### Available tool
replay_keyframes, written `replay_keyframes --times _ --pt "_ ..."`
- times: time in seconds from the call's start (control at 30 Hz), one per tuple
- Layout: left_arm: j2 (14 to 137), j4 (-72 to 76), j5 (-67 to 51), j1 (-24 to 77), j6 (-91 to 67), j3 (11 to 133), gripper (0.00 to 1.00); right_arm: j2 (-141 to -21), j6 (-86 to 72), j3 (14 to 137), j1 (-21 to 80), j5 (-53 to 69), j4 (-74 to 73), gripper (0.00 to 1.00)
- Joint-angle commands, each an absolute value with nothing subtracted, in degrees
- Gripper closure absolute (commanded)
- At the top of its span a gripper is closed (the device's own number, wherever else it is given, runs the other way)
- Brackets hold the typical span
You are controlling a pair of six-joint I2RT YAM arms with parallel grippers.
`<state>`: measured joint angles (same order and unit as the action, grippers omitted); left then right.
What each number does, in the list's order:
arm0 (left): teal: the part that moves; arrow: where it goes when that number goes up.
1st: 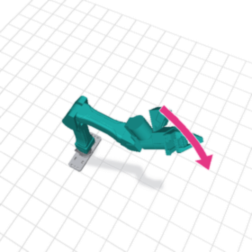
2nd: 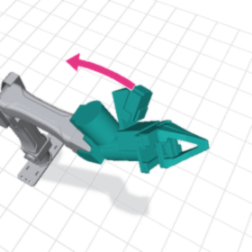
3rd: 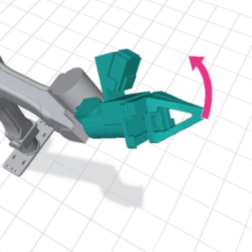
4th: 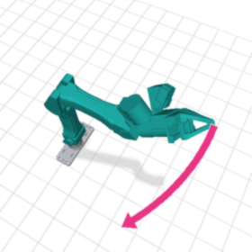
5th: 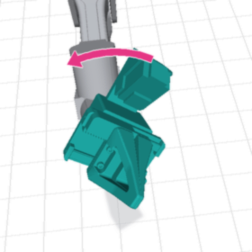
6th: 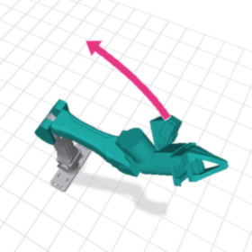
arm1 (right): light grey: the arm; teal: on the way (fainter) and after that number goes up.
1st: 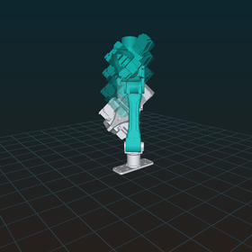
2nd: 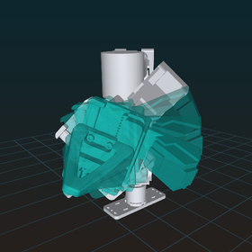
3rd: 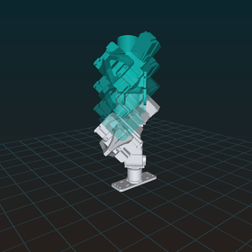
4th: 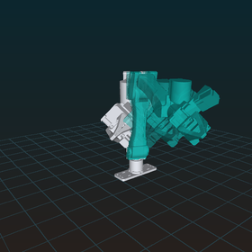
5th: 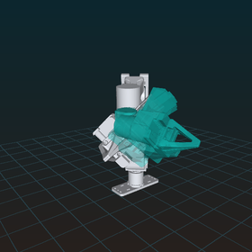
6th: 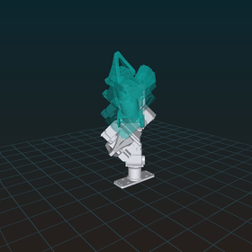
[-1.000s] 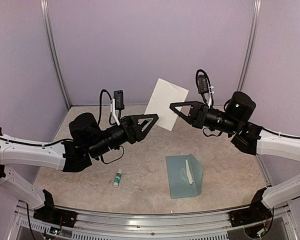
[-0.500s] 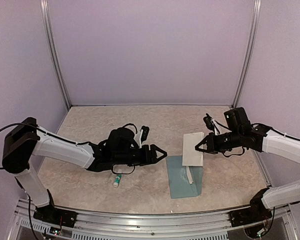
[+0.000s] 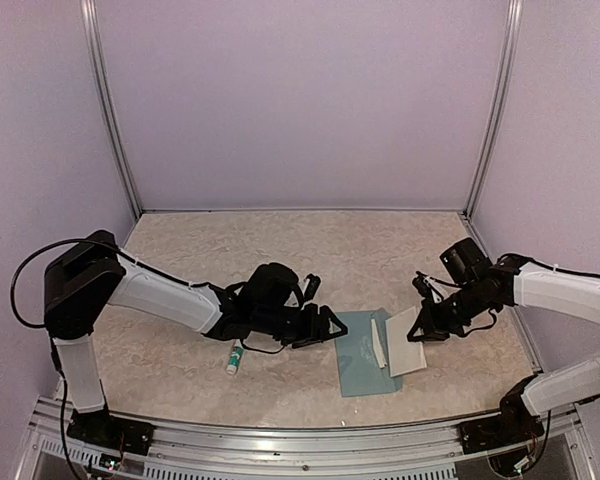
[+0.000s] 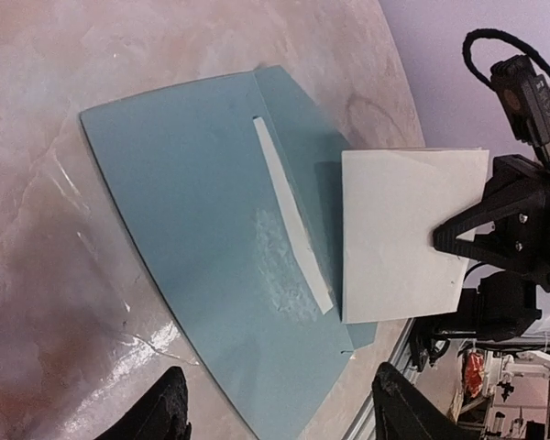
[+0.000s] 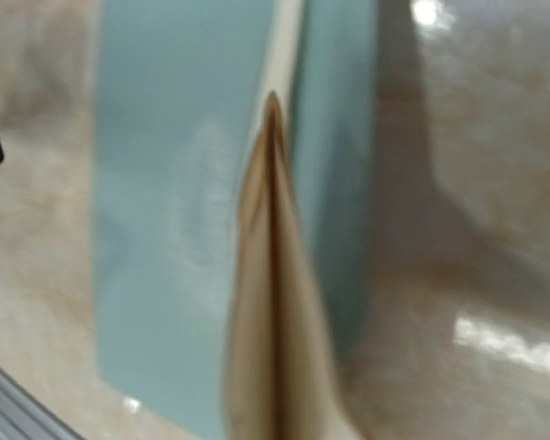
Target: Place the letter into the envelope and seal it
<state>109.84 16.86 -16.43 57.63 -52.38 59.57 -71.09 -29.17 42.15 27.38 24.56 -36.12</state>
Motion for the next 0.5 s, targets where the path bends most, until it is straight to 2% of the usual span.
replay_keyframes --times 0.0,0.47 --pt "112.9 13.5 -19.4 58.2 -52.2 62.5 0.36 -72.7 -27.9 41.0 25.9 22.7 -38.3 1.00" --pt "120.0 7.9 -22.2 58.4 -50.1 68.3 0.35 -78.8 -26.2 42.1 25.6 18.3 -38.7 1.00"
